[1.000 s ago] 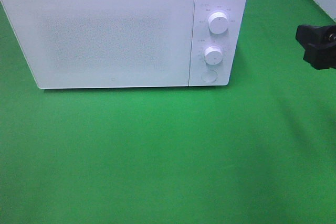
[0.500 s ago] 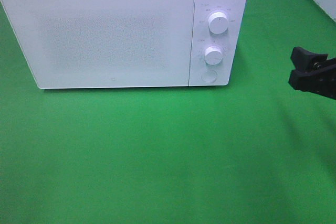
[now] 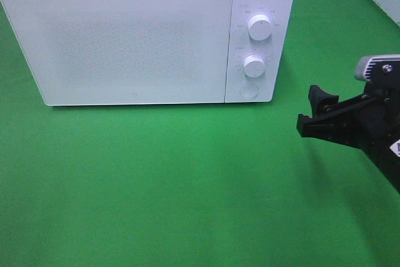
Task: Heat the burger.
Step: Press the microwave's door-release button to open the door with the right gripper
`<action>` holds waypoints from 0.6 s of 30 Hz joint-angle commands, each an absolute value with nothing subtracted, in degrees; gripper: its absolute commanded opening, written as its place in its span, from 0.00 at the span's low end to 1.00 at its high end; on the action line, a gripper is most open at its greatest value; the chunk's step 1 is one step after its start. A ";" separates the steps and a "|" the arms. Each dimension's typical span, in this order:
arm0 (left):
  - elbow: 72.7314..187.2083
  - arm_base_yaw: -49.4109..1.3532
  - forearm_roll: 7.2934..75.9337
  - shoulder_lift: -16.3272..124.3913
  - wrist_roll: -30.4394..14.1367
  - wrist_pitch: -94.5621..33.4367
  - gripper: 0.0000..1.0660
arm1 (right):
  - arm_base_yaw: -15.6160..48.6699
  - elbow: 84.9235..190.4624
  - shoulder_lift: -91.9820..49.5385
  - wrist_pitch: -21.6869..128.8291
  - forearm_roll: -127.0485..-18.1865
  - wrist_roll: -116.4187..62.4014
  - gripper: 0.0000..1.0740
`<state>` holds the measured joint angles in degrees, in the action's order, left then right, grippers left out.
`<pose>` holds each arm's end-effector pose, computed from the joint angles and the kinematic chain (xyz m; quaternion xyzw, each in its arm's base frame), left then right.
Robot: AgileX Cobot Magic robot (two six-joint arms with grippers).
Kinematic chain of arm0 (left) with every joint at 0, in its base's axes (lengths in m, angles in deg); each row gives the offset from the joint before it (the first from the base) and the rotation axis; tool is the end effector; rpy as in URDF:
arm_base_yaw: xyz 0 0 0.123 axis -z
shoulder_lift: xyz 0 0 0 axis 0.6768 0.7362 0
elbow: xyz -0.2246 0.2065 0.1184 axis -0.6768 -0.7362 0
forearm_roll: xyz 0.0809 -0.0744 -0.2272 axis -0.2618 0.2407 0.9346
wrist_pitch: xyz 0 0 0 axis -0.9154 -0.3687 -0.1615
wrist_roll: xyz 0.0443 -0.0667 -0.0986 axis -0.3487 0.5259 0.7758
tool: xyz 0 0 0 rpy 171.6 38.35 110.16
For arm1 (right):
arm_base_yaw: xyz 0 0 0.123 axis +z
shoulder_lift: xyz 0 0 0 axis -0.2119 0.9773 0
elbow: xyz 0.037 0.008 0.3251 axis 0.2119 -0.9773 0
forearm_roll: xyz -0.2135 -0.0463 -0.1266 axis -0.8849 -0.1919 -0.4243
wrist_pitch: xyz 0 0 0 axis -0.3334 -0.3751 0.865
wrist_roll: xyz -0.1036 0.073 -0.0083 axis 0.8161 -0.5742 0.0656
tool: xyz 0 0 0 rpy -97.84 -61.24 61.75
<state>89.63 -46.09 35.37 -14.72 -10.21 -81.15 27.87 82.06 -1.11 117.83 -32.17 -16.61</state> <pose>-0.0184 -0.0174 0.2669 0.0217 0.8479 -0.0299 0.5288 0.2260 0.0904 0.1987 -0.0376 0.7546 -0.0022 0.6551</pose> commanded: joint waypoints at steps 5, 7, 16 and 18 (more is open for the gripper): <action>89.35 -46.32 35.43 -15.01 -9.93 -80.81 0.96 | 35.26 87.56 3.82 119.43 -26.84 -15.75 0.70; 89.35 -46.32 35.43 -15.01 -9.93 -80.81 0.96 | 36.52 88.88 4.62 119.03 -25.58 -15.75 0.70; 89.35 -46.32 35.43 -15.01 -9.93 -80.81 0.96 | 39.45 94.21 8.46 116.74 -22.83 -16.27 0.70; 89.35 -46.32 35.43 -15.01 -9.93 -80.81 0.96 | 39.45 94.66 8.51 115.02 -22.37 -16.95 0.70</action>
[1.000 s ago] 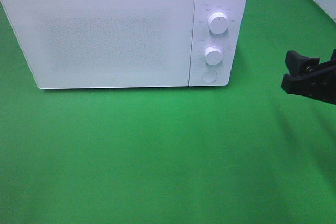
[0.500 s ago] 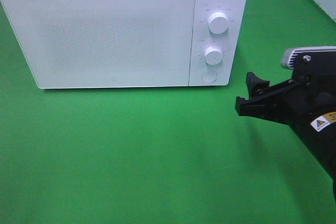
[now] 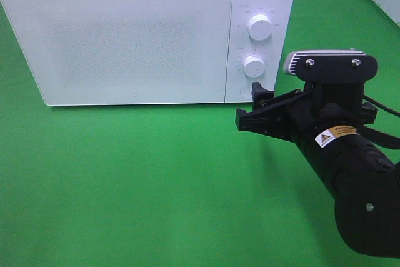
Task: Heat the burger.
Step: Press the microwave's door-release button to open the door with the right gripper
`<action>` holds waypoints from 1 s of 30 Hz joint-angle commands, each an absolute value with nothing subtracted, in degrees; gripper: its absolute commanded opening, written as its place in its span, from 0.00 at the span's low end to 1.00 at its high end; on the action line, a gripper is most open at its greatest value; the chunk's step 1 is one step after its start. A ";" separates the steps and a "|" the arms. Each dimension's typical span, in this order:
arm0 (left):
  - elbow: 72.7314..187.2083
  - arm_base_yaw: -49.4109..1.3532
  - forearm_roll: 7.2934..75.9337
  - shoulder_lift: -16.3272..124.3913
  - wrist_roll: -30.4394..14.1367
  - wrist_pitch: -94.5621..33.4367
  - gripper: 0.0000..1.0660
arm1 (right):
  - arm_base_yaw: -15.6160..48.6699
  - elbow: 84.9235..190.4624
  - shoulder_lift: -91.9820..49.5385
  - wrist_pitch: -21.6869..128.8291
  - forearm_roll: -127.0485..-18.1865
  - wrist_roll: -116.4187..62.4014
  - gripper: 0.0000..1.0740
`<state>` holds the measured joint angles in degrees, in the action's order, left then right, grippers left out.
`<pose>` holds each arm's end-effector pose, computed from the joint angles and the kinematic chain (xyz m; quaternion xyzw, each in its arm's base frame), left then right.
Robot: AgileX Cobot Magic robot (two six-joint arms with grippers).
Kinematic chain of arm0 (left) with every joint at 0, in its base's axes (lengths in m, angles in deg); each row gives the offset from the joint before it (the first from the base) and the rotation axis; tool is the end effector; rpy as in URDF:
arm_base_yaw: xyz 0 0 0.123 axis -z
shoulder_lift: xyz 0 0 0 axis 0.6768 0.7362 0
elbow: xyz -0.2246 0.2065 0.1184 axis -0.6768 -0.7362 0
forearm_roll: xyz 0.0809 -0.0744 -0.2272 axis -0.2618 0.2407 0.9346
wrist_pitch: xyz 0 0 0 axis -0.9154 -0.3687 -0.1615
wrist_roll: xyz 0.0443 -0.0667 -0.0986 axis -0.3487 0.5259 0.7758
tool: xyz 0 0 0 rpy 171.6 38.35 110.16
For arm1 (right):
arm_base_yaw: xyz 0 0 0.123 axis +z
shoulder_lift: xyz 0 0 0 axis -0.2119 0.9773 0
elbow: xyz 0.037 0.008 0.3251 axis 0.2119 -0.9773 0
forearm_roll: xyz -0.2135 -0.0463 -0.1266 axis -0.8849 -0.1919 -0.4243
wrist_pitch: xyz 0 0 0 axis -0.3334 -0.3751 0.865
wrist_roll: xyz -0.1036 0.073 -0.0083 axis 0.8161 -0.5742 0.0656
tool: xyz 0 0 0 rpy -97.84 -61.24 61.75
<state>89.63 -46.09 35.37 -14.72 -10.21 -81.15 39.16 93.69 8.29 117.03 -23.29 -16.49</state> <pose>-0.0184 -0.0174 0.2669 0.0217 0.8479 -0.0299 0.5288 0.2451 0.1646 0.1910 -0.0381 0.7605 0.0391 0.6470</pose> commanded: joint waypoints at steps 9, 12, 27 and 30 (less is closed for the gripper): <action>89.35 -46.32 35.43 -15.01 -9.93 -80.81 0.96 | 39.45 94.66 8.51 113.59 -21.51 -32.48 0.69; 89.35 -46.32 35.43 -15.01 -9.93 -80.81 0.96 | 39.45 94.66 8.51 111.41 -21.57 -41.53 0.66; 89.35 -46.32 35.43 -15.01 -9.93 -80.81 0.96 | 39.45 94.66 8.51 109.58 -21.57 -90.12 0.23; 89.35 -46.32 35.43 -15.01 -9.93 -80.81 0.96 | 39.39 94.66 8.51 109.58 -21.45 -95.85 0.08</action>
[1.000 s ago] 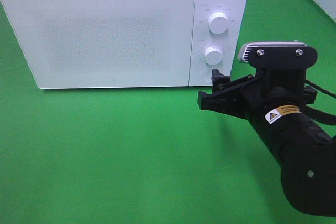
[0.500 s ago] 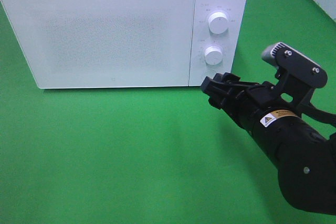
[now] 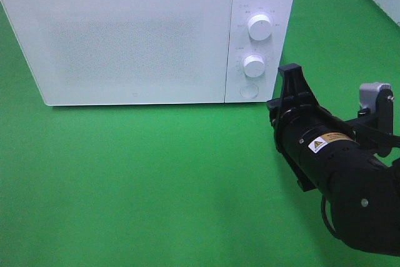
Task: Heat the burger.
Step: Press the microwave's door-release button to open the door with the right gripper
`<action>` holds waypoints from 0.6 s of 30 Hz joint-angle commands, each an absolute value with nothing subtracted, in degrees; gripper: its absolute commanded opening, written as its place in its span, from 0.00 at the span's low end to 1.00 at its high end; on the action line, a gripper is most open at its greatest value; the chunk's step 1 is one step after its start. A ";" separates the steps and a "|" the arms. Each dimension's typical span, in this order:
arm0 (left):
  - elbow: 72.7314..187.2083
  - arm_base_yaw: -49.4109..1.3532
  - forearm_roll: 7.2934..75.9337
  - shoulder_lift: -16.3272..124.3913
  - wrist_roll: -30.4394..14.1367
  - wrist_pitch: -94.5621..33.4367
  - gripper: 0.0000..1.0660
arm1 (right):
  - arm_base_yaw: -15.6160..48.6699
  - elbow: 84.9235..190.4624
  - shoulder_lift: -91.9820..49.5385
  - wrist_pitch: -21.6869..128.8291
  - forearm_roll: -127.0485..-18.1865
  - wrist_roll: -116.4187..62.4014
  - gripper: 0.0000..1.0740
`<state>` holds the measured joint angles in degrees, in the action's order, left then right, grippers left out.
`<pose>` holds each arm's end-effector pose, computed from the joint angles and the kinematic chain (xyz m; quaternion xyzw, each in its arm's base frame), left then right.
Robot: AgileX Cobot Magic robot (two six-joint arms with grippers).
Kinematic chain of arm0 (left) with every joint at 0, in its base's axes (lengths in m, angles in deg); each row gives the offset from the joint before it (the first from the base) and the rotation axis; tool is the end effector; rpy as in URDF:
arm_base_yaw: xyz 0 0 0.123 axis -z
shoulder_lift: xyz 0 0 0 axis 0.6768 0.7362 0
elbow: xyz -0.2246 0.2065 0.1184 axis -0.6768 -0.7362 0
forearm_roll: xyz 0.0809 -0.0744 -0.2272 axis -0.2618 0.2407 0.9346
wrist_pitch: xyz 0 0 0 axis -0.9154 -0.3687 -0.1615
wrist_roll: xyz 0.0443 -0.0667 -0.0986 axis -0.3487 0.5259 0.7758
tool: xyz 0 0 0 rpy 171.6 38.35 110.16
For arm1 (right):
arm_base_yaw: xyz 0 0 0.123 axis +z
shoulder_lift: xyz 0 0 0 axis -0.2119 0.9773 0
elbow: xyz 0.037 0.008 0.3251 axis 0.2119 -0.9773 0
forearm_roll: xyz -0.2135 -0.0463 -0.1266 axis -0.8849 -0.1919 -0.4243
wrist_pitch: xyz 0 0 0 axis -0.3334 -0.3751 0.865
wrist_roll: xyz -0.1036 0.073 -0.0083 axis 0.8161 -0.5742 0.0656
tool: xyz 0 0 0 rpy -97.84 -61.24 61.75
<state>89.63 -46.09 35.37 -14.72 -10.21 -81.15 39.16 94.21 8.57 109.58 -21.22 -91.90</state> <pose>-0.0184 -0.0174 0.2669 0.0217 0.8479 -0.0299 0.5288 0.2428 0.1669 0.1748 0.4630 0.6551 0.3990 0.4442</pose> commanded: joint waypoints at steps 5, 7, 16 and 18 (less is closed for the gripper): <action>89.35 -46.32 35.43 -15.01 -9.93 -80.81 0.96 | 39.22 94.66 8.51 109.52 -21.28 -95.85 0.00; 89.35 -46.32 35.43 -15.01 -9.93 -80.81 0.96 | 39.22 94.66 8.51 109.46 -21.22 -95.85 0.00; 89.35 -46.32 35.43 -15.01 -9.93 -80.81 0.96 | 33.83 96.61 8.51 103.33 -23.69 -95.39 0.00; 89.35 -46.32 35.43 -15.01 -9.93 -80.81 0.96 | 32.51 97.76 8.92 102.70 -25.63 -95.22 0.00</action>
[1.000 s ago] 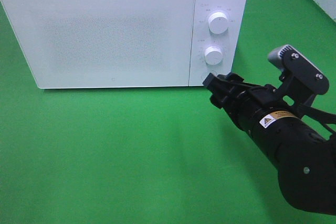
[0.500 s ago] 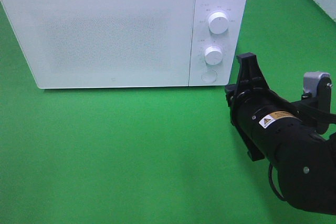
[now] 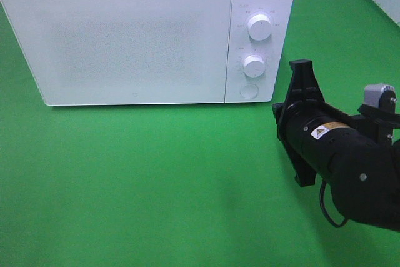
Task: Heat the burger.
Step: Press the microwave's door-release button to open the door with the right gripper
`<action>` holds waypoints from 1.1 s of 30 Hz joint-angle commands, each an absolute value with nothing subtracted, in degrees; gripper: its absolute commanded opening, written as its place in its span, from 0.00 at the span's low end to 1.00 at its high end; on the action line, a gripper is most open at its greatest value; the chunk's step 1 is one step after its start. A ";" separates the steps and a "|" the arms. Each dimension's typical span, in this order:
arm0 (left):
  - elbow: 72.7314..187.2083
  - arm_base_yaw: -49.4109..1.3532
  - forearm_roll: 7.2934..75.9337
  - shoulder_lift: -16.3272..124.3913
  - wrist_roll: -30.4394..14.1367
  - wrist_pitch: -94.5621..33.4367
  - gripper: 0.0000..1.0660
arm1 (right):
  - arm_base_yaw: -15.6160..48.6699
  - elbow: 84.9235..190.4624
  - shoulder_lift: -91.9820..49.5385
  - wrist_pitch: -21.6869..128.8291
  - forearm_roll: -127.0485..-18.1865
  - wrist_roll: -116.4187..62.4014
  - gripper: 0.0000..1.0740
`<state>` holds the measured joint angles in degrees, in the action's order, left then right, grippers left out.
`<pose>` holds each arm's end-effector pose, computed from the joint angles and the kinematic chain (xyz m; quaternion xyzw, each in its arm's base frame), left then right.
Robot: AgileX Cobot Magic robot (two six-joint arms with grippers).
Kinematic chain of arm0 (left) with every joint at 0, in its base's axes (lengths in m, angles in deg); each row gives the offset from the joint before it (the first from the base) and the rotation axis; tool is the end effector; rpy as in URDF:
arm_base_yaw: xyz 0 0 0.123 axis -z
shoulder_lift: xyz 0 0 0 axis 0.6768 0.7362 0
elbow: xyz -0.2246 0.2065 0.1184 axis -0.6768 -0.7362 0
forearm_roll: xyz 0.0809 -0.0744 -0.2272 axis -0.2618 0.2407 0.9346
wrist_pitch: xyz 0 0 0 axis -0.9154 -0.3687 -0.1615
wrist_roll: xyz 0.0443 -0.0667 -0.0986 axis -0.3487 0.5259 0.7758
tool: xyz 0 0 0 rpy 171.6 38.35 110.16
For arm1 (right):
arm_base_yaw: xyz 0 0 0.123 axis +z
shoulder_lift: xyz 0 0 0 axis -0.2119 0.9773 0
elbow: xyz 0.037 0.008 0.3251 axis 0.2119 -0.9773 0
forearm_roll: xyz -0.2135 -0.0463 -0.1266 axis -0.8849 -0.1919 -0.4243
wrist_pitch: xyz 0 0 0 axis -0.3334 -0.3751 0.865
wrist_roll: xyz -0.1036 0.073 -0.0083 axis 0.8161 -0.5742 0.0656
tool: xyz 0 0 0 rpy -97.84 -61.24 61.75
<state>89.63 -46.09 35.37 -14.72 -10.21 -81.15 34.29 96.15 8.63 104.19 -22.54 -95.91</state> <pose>-0.0184 -0.0174 0.2669 0.0217 0.8479 -0.0299 0.5288 0.2586 0.1580 0.1712 0.5139 0.6386 0.3971 0.4128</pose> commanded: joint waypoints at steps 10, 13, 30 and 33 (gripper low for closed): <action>89.35 -46.32 35.43 -15.01 -9.93 -80.81 0.96 | 29.88 104.06 16.77 100.52 -30.28 -103.36 0.00; 89.35 -46.32 35.43 -15.01 -9.93 -80.81 0.96 | 29.88 106.01 19.29 100.12 -30.39 -104.39 0.00; 89.35 -46.32 35.43 -15.01 -9.93 -80.81 0.96 | 26.27 114.26 23.87 94.62 -30.85 -104.27 0.00; 89.35 -46.32 35.43 -15.01 -9.93 -80.81 0.96 | 25.24 115.98 25.42 93.94 -30.96 -104.27 0.00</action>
<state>89.63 -46.09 35.37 -14.72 -10.21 -81.15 25.41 115.52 25.30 94.39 -30.16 -104.90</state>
